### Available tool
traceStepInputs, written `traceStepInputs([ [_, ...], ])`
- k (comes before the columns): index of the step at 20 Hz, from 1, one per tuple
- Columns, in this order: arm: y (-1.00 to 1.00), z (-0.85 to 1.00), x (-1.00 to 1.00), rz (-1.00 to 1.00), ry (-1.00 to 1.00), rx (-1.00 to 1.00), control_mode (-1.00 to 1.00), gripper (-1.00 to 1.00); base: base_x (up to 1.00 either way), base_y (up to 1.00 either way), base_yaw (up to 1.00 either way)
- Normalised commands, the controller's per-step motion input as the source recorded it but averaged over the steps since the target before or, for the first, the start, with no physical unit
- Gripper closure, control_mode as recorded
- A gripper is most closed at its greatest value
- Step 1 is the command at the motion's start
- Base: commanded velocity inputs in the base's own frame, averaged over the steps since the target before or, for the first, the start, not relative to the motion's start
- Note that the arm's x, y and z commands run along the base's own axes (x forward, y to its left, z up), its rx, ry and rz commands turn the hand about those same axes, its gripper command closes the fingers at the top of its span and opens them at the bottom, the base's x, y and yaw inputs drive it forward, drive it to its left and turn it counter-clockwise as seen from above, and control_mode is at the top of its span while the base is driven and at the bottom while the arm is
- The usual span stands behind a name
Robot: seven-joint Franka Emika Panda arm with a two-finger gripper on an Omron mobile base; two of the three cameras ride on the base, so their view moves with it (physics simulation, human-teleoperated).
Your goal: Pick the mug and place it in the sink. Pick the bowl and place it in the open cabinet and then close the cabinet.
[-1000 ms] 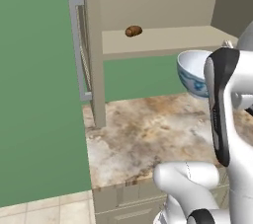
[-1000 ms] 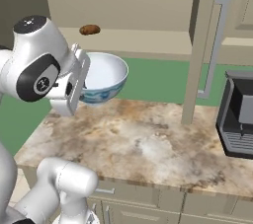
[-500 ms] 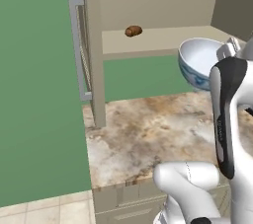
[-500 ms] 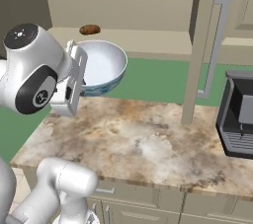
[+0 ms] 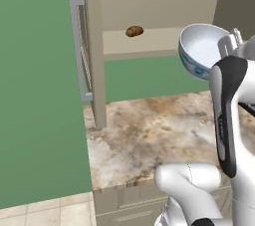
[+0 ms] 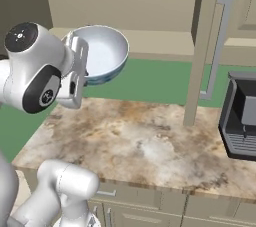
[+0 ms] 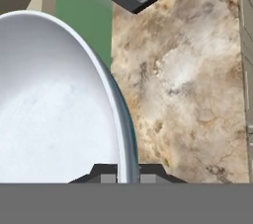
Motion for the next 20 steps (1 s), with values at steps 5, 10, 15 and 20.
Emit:
traceStepInputs([
  [5, -0.04, 0.38, 0.22, 0.00, -0.02, 0.00, -1.00, 1.00, 0.00, 0.00, 0.00],
  [10, -0.05, 0.16, 0.27, 0.00, -0.11, 0.00, -1.00, 1.00, 0.00, 0.00, 0.00],
  [15, -0.03, 0.02, 0.34, 0.00, -0.19, -0.02, -1.00, 1.00, 0.00, 0.00, 0.00],
  [20, 0.00, 0.00, 0.39, 0.00, -0.16, -0.02, -1.00, 1.00, 0.00, 0.00, 0.00],
])
